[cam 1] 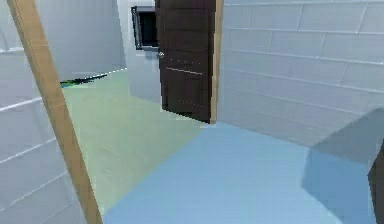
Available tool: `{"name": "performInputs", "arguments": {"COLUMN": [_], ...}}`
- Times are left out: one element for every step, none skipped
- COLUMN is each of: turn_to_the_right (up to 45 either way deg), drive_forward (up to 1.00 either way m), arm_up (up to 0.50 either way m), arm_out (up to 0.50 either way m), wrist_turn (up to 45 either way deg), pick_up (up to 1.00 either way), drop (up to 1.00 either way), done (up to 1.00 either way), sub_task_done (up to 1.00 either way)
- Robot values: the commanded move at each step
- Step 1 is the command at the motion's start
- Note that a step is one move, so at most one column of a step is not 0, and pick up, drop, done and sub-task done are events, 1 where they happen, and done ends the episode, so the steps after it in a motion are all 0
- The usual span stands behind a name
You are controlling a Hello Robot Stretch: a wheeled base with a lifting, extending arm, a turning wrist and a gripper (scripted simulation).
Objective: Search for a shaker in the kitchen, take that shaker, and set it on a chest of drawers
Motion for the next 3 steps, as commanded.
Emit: {"name": "performInputs", "arguments": {"turn_to_the_right": [0.0, -33.0, 0.0], "drive_forward": [0.80, 0.00, 0.05], "arm_up": [0.00, 0.00, 0.00], "arm_out": [0.00, 0.00, 0.00], "wrist_turn": [0.0, 0.0, 0.0], "pick_up": [0.00, 0.00, 0.00], "drop": [0.00, 0.00, 0.00], "done": [0.00, 0.00, 0.00], "sub_task_done": [0.00, 0.00, 0.00]}}
